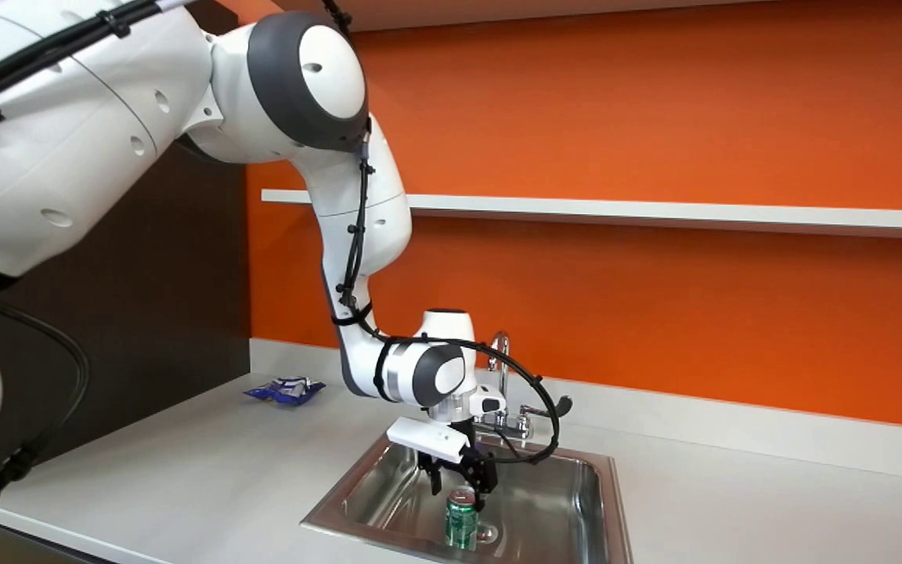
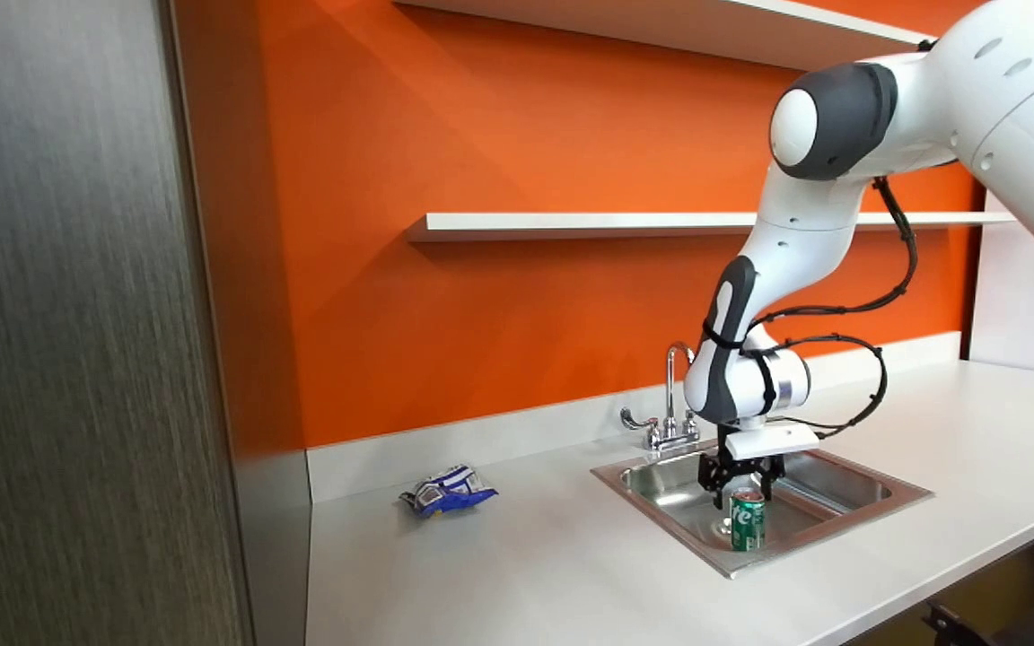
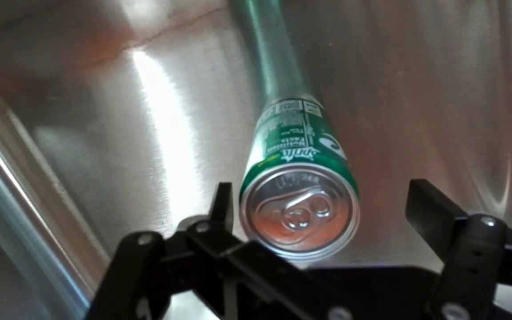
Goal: Remove the can from the sink
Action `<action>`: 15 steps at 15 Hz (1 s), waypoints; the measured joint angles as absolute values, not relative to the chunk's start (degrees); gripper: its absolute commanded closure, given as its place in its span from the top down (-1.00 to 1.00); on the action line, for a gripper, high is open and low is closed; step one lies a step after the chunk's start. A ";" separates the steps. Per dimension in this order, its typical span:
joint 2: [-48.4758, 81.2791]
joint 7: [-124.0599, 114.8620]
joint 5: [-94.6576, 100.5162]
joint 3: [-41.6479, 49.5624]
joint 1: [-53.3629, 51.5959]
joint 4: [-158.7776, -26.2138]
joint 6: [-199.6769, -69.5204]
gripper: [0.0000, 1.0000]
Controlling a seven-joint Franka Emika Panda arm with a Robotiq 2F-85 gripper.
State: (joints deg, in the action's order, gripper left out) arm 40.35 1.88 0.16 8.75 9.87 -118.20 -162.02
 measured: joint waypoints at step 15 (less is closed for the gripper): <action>42.76 -0.05 0.16 9.66 9.01 -115.15 -159.32 0.16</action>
State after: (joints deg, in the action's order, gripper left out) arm 42.76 -0.05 0.16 9.66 9.01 -115.15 -159.32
